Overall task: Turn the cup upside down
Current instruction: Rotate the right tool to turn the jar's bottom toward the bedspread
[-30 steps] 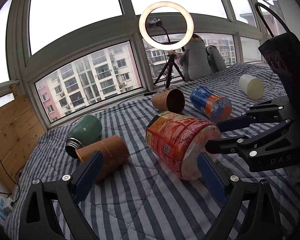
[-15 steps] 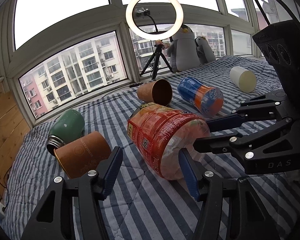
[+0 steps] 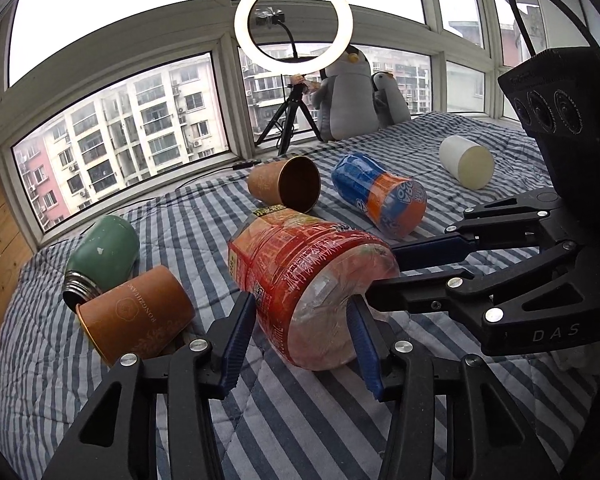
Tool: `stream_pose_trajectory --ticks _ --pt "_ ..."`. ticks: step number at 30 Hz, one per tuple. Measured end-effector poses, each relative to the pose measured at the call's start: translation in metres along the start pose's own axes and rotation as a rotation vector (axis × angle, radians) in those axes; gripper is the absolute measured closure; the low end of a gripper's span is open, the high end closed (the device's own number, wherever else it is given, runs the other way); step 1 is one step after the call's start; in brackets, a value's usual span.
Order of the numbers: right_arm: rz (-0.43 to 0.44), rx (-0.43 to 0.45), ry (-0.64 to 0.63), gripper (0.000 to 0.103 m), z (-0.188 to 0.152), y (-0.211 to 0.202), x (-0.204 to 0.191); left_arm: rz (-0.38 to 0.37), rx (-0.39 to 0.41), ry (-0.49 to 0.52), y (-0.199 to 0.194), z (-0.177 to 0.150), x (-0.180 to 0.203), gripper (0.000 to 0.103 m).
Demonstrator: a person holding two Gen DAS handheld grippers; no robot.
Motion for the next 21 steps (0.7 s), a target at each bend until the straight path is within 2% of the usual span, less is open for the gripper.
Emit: stream_pose_trajectory --ticks 9,14,21 --pt "0.058 0.032 0.093 0.076 0.003 -0.035 -0.012 -0.061 -0.038 -0.023 -0.032 0.006 0.009 0.052" --pt "0.055 0.044 0.104 0.075 0.001 -0.062 -0.029 -0.083 -0.048 -0.034 -0.063 0.012 0.019 0.052" --pt "0.078 0.028 0.177 0.075 -0.011 -0.083 -0.042 -0.116 -0.093 -0.046 -0.090 0.007 0.031 0.052"
Point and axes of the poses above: each gripper's, at about its wrist camera, not at the fingertips, and y roughly the way its jaws point, x to its right, z to its top, the point moved 10 cm from there along y, roughly the way its jaws point, and after that the axes turned 14 degrees about z, right-handed, at the moved point
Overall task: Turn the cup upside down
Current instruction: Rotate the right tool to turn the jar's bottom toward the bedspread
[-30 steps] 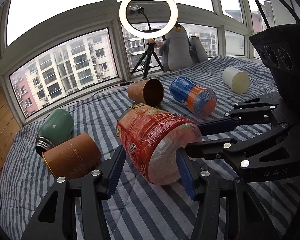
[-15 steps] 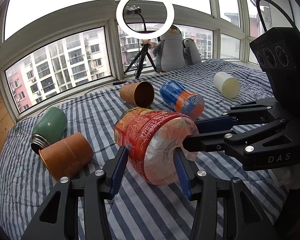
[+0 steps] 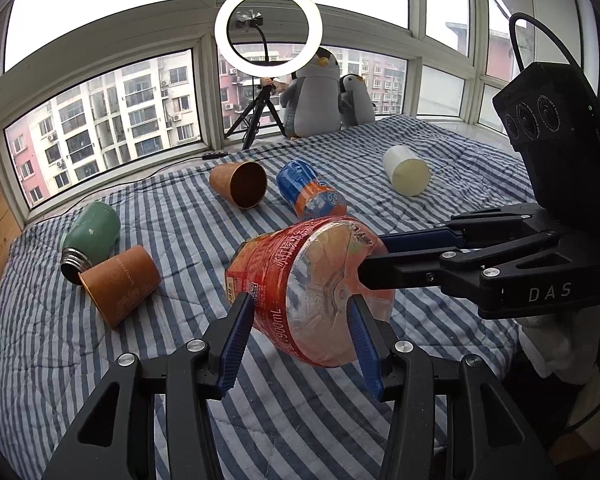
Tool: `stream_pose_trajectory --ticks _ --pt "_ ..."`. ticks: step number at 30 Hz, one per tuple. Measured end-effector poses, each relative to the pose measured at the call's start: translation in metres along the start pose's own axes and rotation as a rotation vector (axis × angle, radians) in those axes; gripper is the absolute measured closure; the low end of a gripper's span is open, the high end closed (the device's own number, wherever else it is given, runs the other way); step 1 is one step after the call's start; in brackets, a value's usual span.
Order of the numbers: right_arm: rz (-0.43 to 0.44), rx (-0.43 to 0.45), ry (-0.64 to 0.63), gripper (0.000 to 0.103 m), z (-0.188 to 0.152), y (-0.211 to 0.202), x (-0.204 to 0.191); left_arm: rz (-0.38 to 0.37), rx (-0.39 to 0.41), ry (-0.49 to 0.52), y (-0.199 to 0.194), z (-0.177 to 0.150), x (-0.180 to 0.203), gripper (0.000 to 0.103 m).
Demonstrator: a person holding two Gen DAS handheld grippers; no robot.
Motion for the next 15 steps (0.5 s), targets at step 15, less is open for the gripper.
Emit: stream_pose_trajectory --ticks 15 --pt "-0.008 -0.030 0.108 0.075 0.016 0.028 0.028 -0.042 -0.078 -0.054 0.036 0.008 -0.016 0.046"
Point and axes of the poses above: each gripper's, at about its wrist camera, not at the fingertips, and y roughly the way its jaws point, x to its right, z to its top, the point moved 10 cm from there along y, roughly the way its jaws point, and after that the axes turned 14 degrees about z, right-handed, at the moved point
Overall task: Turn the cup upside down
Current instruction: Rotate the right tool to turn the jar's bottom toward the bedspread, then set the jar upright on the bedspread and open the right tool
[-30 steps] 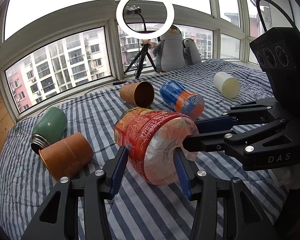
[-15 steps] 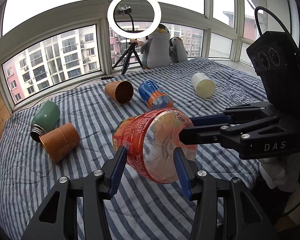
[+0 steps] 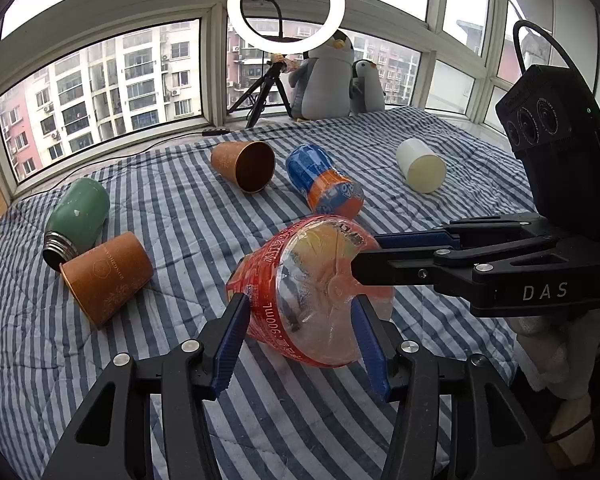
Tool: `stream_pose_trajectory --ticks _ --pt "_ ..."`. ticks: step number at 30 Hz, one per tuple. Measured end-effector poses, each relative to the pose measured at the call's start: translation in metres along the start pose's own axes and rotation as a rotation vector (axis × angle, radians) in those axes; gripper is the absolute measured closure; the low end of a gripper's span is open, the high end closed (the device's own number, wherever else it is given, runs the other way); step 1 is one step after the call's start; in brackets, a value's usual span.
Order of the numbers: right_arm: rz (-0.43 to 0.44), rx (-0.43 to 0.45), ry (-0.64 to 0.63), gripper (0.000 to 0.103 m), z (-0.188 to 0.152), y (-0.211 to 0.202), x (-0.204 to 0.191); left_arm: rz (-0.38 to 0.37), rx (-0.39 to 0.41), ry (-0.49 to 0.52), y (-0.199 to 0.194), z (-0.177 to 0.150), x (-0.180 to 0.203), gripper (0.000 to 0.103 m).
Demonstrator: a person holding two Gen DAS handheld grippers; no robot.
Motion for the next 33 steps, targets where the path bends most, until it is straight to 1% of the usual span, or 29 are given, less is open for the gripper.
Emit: stream_pose_trajectory --ticks 3,7,10,15,17,18,20,22,24,27,30,32,33 --pt "-0.003 0.009 -0.007 0.075 0.008 0.007 0.004 0.000 0.017 -0.008 0.007 0.009 -0.007 0.046" --pt "0.006 0.034 -0.007 0.075 0.016 0.014 0.007 0.025 0.052 0.001 0.012 0.018 -0.010 0.045" --pt "0.002 0.054 -0.023 0.073 0.020 0.016 0.007 0.044 0.073 0.009 0.013 0.023 -0.012 0.045" --pt "-0.034 0.121 -0.089 0.072 0.028 0.016 0.003 0.090 0.110 0.014 0.015 0.027 -0.020 0.045" --pt "-0.060 0.155 -0.113 0.066 0.031 0.014 0.002 0.115 0.127 0.011 0.015 0.028 -0.024 0.044" --pt "-0.073 0.170 -0.127 0.065 0.032 0.013 0.001 0.119 0.134 0.009 0.014 0.029 -0.025 0.044" --pt "-0.100 0.197 -0.150 0.058 0.034 0.010 -0.001 0.129 0.145 0.005 0.013 0.029 -0.027 0.043" --pt "-0.115 0.223 -0.165 0.052 0.036 0.007 -0.002 0.147 0.161 0.007 0.012 0.030 -0.027 0.042" --pt "-0.137 0.250 -0.173 0.051 0.037 0.004 -0.002 0.159 0.175 0.009 0.011 0.030 -0.027 0.042" --pt "-0.158 0.284 -0.186 0.046 0.038 -0.004 -0.001 0.183 0.196 0.008 0.007 0.030 -0.028 0.041" --pt "-0.184 0.324 -0.191 0.044 0.038 -0.014 -0.001 0.196 0.226 0.001 0.000 0.031 -0.029 0.036" --pt "-0.200 0.342 -0.201 0.040 0.037 -0.021 -0.001 0.207 0.245 0.002 -0.006 0.031 -0.029 0.033" --pt "-0.209 0.350 -0.206 0.039 0.036 -0.023 -0.001 0.211 0.256 0.001 -0.009 0.031 -0.029 0.030"
Point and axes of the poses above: each gripper's, at about its wrist camera, not at the fingertips, and y roughly the way its jaws point, x to its right, z to its top, the point moved 10 cm from there along y, roughly the way its jaws point, and after that the axes turned 14 degrees about z, right-handed, at the moved point
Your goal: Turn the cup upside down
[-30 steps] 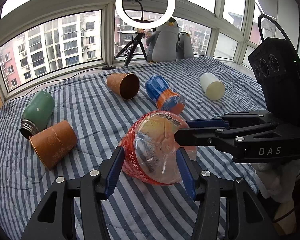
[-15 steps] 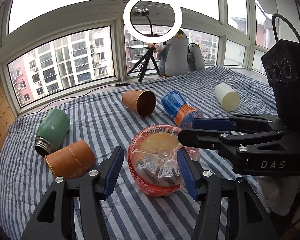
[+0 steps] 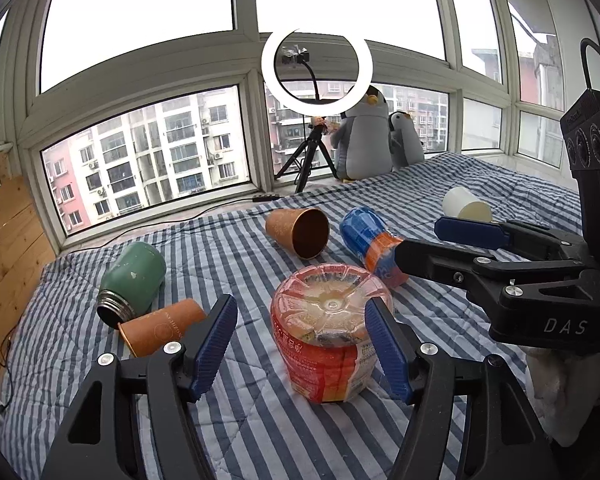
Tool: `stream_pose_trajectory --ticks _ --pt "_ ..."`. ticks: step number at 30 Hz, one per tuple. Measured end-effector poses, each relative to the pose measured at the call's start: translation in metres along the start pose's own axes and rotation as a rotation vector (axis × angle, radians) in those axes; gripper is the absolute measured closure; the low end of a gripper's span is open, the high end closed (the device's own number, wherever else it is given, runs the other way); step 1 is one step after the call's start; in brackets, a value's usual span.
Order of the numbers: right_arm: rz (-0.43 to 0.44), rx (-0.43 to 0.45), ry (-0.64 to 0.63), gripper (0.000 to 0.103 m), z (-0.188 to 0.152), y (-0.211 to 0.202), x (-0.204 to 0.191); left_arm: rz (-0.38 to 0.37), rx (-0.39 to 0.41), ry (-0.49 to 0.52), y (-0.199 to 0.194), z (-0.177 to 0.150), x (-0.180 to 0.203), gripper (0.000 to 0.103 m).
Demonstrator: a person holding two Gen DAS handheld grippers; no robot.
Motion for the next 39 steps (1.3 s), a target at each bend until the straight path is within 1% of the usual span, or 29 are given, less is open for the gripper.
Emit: stream_pose_trajectory --ticks 1,3,5,6,7,9,11,15,19,21,24,25,28,31,35,39 --pt "-0.005 0.005 -0.005 0.038 0.000 -0.002 0.000 0.001 0.009 -0.005 -0.003 0.001 0.000 0.027" --pt "-0.013 0.013 -0.012 0.037 -0.001 -0.006 0.000 0.009 0.025 -0.019 -0.008 0.002 -0.003 0.026" --pt "-0.033 0.032 -0.022 0.035 -0.001 -0.011 0.000 0.020 0.047 -0.032 -0.014 0.003 -0.006 0.020" --pt "-0.041 0.043 -0.030 0.034 -0.001 -0.014 0.000 0.025 0.060 -0.042 -0.017 0.003 -0.009 0.013" --pt "-0.046 0.054 -0.036 0.031 -0.001 -0.017 -0.001 0.032 0.078 -0.054 -0.021 0.003 -0.012 0.011" --pt "-0.052 0.070 -0.044 0.028 -0.002 -0.021 -0.002 0.047 0.097 -0.070 -0.027 0.003 -0.018 0.010" --pt "-0.060 0.083 -0.057 0.028 -0.002 -0.025 -0.005 0.055 0.107 -0.076 -0.032 0.002 -0.022 0.007" --pt "-0.069 0.095 -0.092 0.025 -0.005 -0.029 -0.014 0.094 0.126 -0.099 -0.041 -0.001 -0.036 0.002" --pt "-0.059 0.103 -0.128 0.016 -0.009 -0.034 -0.028 0.115 0.132 -0.133 -0.053 -0.005 -0.050 0.001" --pt "-0.050 0.111 -0.147 0.014 -0.010 -0.037 -0.037 0.128 0.139 -0.144 -0.059 -0.004 -0.055 0.001" --pt "-0.054 0.149 -0.156 0.009 -0.007 -0.045 -0.042 0.162 0.172 -0.171 -0.068 -0.003 -0.063 0.001" --pt "-0.056 0.162 -0.156 0.005 -0.005 -0.047 -0.042 0.174 0.183 -0.177 -0.070 -0.003 -0.065 0.001" --pt "-0.084 0.192 -0.167 0.004 -0.003 -0.051 -0.039 0.218 0.227 -0.197 -0.074 -0.001 -0.072 0.001" --pt "-0.111 0.212 -0.158 0.004 -0.004 -0.051 -0.029 0.201 0.231 -0.219 -0.068 -0.003 -0.073 0.001" --pt "-0.155 0.223 -0.143 0.004 -0.007 -0.049 -0.011 0.228 0.255 -0.235 -0.062 -0.005 -0.076 0.001" --pt "-0.166 0.234 -0.113 0.004 -0.009 -0.048 0.002 0.239 0.259 -0.259 -0.053 -0.009 -0.078 0.001"
Point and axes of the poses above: each gripper's, at about its wrist camera, not at the fingertips, and y roughly the way its jaws point, x to its right, z to its top, the point moved 10 cm from there along y, roughly the way its jaws point, and after that the axes turned 14 degrees about z, right-handed, at the moved point
